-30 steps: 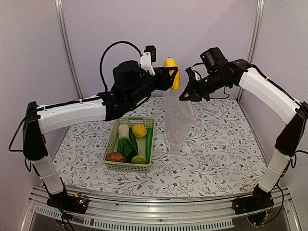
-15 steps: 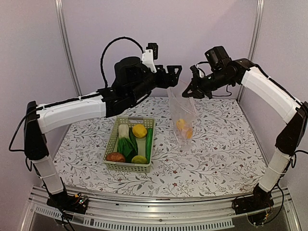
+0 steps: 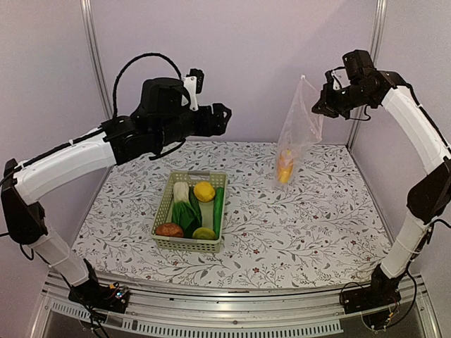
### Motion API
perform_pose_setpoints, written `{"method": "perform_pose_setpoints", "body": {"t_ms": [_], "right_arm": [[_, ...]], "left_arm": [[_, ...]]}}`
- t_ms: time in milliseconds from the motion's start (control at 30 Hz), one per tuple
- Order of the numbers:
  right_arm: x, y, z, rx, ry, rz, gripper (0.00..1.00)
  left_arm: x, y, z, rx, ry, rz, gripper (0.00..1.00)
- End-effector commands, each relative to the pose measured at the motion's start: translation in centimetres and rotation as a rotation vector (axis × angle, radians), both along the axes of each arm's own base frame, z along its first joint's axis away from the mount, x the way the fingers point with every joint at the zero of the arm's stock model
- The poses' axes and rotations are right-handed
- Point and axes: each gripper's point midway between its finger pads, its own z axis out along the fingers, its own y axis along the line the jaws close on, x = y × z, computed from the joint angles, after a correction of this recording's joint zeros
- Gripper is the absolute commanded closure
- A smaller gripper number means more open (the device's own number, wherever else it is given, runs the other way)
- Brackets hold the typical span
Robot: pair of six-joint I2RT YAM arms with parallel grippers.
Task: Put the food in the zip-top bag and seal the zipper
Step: Pick up the fake fruit from the bin.
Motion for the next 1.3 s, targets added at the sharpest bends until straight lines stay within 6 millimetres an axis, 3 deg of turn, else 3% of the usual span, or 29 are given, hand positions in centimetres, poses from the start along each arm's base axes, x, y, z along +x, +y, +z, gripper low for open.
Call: {"method": "perform_pose_setpoints", "body": {"t_ms": [0,100,200,267,433,733,1267], "right_arm": [[0.0,-2.8,2.0,-0.171,-0.106,-0.038,1.00],[0.3,-2.6,-0.3,-0.189,-0.080,-0.016,1.00],[0.3,-2.0,-4.1,-0.187,-0.034,0.007,1.00],[-0.2,-1.9,-7.6,-0.194,0.022,0.021,1.00],[-1.6,-0.6,-12.2,-0.165,0.107,0.060,1.00],[-3.5,1.4,-13.5,-0.187,0.131,0.113,1.00],[-5.1,1.4,-12.9,-0.186,0.124,0.139,1.00]], "left_arm": [[0.0,6.3,-11.5,0.212,0.350,0.143,0.16],[-0.1,9.3,-16.2,0.249,0.547,0.222,0.20],[-0.3,10.7,-20.1,0.268,0.698,0.257,0.20],[-0.3,10.8,-21.7,0.265,0.745,0.263,0.21],[1.5,9.1,-23.9,0.219,0.779,0.231,0.25],[4.5,6.4,-28.7,0.195,0.896,0.205,0.18],[7.8,7.3,-34.4,0.174,1.037,0.311,0.23]]}}
